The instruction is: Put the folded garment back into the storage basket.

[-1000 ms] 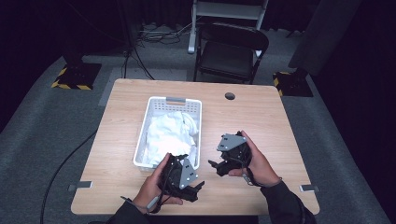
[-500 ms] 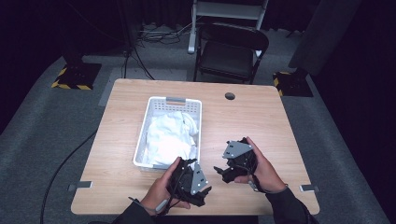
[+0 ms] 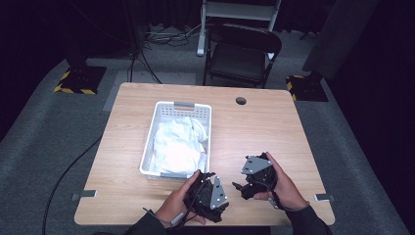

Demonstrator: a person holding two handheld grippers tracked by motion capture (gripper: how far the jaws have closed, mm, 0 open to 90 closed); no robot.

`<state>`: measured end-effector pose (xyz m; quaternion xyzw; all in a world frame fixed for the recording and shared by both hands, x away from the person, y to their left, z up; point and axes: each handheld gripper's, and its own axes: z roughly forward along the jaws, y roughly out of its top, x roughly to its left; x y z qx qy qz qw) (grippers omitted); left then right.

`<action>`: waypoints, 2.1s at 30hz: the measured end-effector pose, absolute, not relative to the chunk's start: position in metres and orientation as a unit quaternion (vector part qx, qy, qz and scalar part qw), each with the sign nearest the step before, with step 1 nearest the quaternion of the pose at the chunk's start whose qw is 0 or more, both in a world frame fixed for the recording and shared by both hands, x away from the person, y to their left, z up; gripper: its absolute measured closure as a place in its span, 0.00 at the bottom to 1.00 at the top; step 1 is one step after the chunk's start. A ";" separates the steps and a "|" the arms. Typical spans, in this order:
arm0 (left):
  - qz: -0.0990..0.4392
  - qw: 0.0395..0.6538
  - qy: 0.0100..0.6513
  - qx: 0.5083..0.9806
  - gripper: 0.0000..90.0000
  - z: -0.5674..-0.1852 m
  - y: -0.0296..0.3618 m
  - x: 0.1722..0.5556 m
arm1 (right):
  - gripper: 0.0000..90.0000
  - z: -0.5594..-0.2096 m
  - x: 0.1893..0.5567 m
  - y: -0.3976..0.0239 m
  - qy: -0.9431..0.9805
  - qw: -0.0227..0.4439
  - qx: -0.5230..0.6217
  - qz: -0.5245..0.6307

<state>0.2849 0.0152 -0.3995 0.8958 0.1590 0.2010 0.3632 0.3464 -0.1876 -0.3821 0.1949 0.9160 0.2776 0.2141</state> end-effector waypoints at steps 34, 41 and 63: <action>0.132 0.331 0.156 0.921 0.06 -0.442 0.006 0.287 | 0.04 -0.421 0.327 -0.249 0.908 0.210 0.243 0.270; 0.101 0.341 0.164 0.920 0.06 -0.447 0.012 0.291 | 0.04 -0.429 0.324 -0.265 0.898 0.199 0.278 0.278; 0.055 0.365 0.180 0.912 0.04 -0.454 0.023 0.298 | 0.02 -0.450 0.316 -0.307 0.860 0.143 0.351 0.342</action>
